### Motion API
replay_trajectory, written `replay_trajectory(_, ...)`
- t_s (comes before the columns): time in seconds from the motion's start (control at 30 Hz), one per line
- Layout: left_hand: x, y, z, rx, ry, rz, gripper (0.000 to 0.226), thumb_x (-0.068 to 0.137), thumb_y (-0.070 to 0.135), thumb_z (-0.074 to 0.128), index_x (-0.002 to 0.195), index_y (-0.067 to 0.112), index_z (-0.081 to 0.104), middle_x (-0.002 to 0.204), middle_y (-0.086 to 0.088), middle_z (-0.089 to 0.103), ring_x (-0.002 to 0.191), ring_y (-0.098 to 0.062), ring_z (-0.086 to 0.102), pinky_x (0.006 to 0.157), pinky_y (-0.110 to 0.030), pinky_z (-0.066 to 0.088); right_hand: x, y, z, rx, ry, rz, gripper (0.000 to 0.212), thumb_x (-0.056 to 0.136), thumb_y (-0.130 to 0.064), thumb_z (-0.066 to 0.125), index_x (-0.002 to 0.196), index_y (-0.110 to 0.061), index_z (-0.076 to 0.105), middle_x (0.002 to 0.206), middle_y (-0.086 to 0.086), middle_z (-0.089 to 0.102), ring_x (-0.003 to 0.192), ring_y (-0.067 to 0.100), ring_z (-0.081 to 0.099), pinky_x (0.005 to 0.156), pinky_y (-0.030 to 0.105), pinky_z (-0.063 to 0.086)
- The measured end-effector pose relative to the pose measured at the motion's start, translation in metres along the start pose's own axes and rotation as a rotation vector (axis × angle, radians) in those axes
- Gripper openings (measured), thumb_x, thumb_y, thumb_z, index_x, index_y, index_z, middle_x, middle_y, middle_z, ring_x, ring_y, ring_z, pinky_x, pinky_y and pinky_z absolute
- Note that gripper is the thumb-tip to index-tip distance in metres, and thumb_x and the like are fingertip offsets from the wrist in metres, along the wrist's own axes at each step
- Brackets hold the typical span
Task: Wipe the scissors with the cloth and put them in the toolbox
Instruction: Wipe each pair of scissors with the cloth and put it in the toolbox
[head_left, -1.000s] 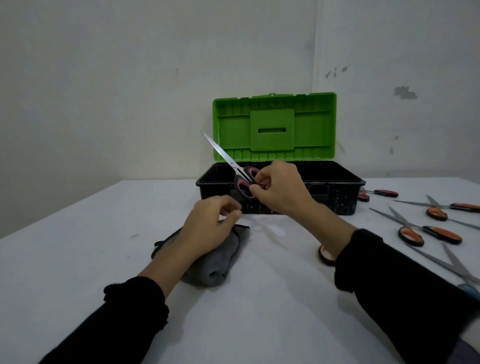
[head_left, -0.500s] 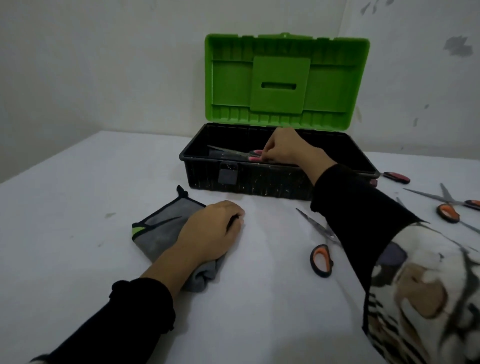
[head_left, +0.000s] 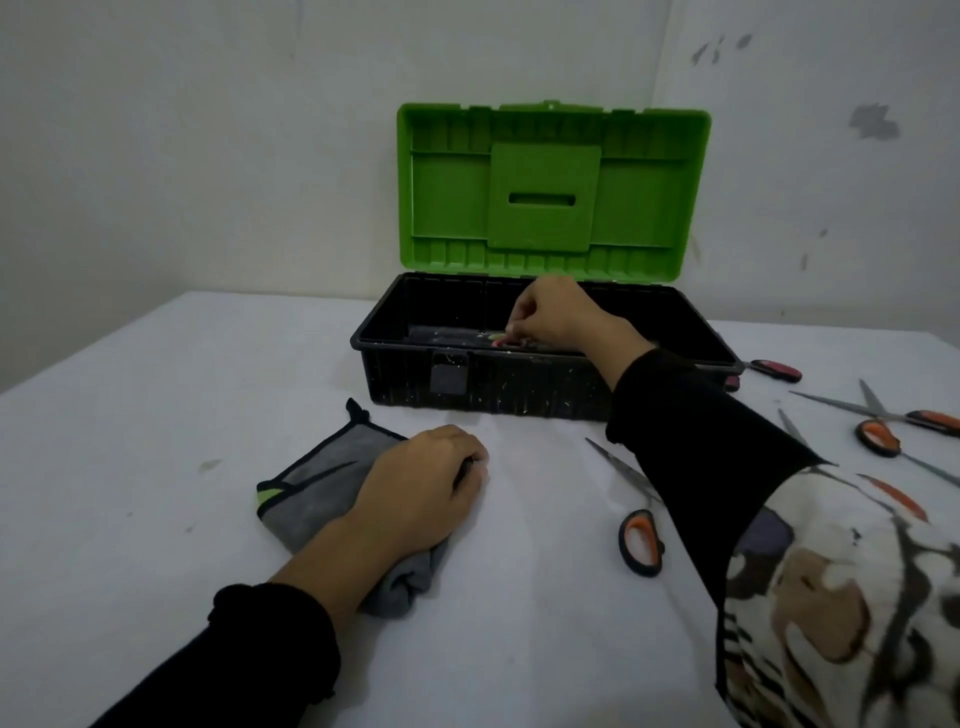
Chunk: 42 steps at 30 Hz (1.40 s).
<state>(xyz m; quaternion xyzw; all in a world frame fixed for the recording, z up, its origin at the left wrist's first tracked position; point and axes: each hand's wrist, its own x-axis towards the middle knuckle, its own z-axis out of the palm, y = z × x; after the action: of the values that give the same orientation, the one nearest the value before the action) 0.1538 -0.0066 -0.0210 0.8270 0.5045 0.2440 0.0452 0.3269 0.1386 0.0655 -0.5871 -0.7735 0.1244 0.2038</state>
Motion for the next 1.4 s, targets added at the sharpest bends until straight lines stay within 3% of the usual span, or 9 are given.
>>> replay_trajectory(0.2, 0.005, 0.030, -0.008, 0.209, -0.122, 0.135, 0.028, 0.091, 0.019, 0.044, 0.114, 0.018, 0.060, 0.115, -0.001, 0.060, 0.105, -0.019, 0.053, 0.084, -0.029, 0.043, -0.062, -0.001, -0.006, -0.043, 0.286, -0.201, 0.014, 0.088, -0.017, 0.060, 0.088, -0.009, 0.073, 0.085, 0.006, 0.070, 0.077, 0.015, 0.060, 0.070, 0.025, 0.043)
replay_trajectory(0.33, -0.007, 0.056, 0.003, 0.159, -0.146, 0.163, 0.027, 0.091, 0.020, 0.045, 0.112, 0.018, 0.061, 0.116, -0.002, 0.060, 0.107, -0.018, 0.051, 0.091, -0.037, 0.045, -0.125, 0.016, -0.007, -0.072, 0.313, -0.193, 0.014, 0.085, -0.017, 0.062, 0.085, -0.010, 0.073, 0.078, 0.004, 0.069, 0.070, 0.012, 0.056, 0.067, 0.021, 0.040)
replay_trajectory(0.5, -0.024, 0.076, 0.026, 0.026, -0.043, 0.134, 0.023, 0.091, 0.022, 0.049, 0.109, 0.016, 0.062, 0.111, -0.003, 0.061, 0.103, -0.019, 0.055, 0.091, -0.037, 0.045, -0.192, 0.055, -0.001, -0.182, 0.223, 0.021, 0.012, 0.082, -0.014, 0.060, 0.080, -0.013, 0.072, 0.085, 0.008, 0.071, 0.080, 0.022, 0.064, 0.071, 0.027, 0.049)
replay_trajectory(0.67, -0.028, 0.079, 0.028, -0.001, 0.011, 0.115, 0.023, 0.094, 0.025, 0.044, 0.104, 0.017, 0.063, 0.102, -0.001, 0.061, 0.096, -0.018, 0.056, 0.086, -0.035, 0.046, -0.208, 0.061, 0.000, -0.179, 0.072, 0.101, 0.003, 0.080, -0.018, 0.067, 0.079, -0.020, 0.069, 0.098, 0.003, 0.066, 0.087, 0.017, 0.060, 0.071, 0.025, 0.047)
replay_trajectory(0.77, -0.028, 0.084, 0.028, 0.047, 0.033, 0.104, 0.031, 0.095, 0.039, 0.040, 0.102, 0.019, 0.063, 0.098, 0.003, 0.060, 0.093, -0.015, 0.055, 0.079, -0.033, 0.045, -0.208, 0.058, 0.000, -0.131, 0.054, 0.124, 0.021, 0.075, -0.008, 0.067, 0.071, -0.027, 0.062, 0.103, 0.008, 0.063, 0.087, 0.018, 0.061, 0.069, 0.025, 0.048)
replay_trajectory(0.93, -0.024, 0.088, 0.026, 0.020, 0.071, 0.058, 0.028, 0.086, 0.049, 0.052, 0.083, 0.025, 0.066, 0.083, 0.008, 0.061, 0.079, -0.010, 0.054, 0.069, -0.031, 0.045, -0.211, 0.047, 0.000, 0.182, 0.094, 0.137, 0.023, 0.078, -0.007, 0.069, 0.079, -0.025, 0.054, 0.088, 0.003, 0.062, 0.076, 0.015, 0.059, 0.058, 0.022, 0.047)
replay_trajectory(1.17, -0.027, 0.089, 0.016, -0.463, 0.251, -0.143, 0.009, 0.085, 0.021, 0.062, 0.081, 0.013, 0.063, 0.072, 0.003, 0.062, 0.067, -0.010, 0.059, 0.061, -0.021, 0.048, -0.219, 0.019, -0.004, 0.877, 0.214, 0.113, 0.020, 0.080, 0.001, 0.069, 0.092, -0.012, 0.061, 0.075, 0.003, 0.069, 0.057, 0.009, 0.067, 0.047, 0.018, 0.047)
replay_trajectory(1.3, -0.026, 0.090, -0.003, -0.390, 0.428, -0.093, 0.006, 0.088, 0.012, 0.058, 0.084, 0.013, 0.062, 0.067, 0.010, 0.056, 0.061, -0.003, 0.054, 0.057, -0.007, 0.044, -0.213, -0.001, -0.009, 1.152, 0.268, 0.089, 0.014, 0.078, 0.004, 0.067, 0.084, -0.008, 0.063, 0.063, -0.001, 0.066, 0.056, 0.009, 0.062, 0.045, 0.014, 0.043)
replay_trajectory(1.4, -0.029, 0.079, -0.019, -0.332, 0.474, -0.026, 0.009, 0.087, 0.008, 0.057, 0.090, 0.009, 0.066, 0.074, 0.005, 0.062, 0.067, -0.002, 0.056, 0.062, -0.006, 0.043, -0.207, -0.014, -0.014, 1.227, 0.211, 0.109, 0.012, 0.080, 0.007, 0.062, 0.078, -0.004, 0.063, 0.064, 0.003, 0.060, 0.053, 0.009, 0.053, 0.041, 0.013, 0.038)
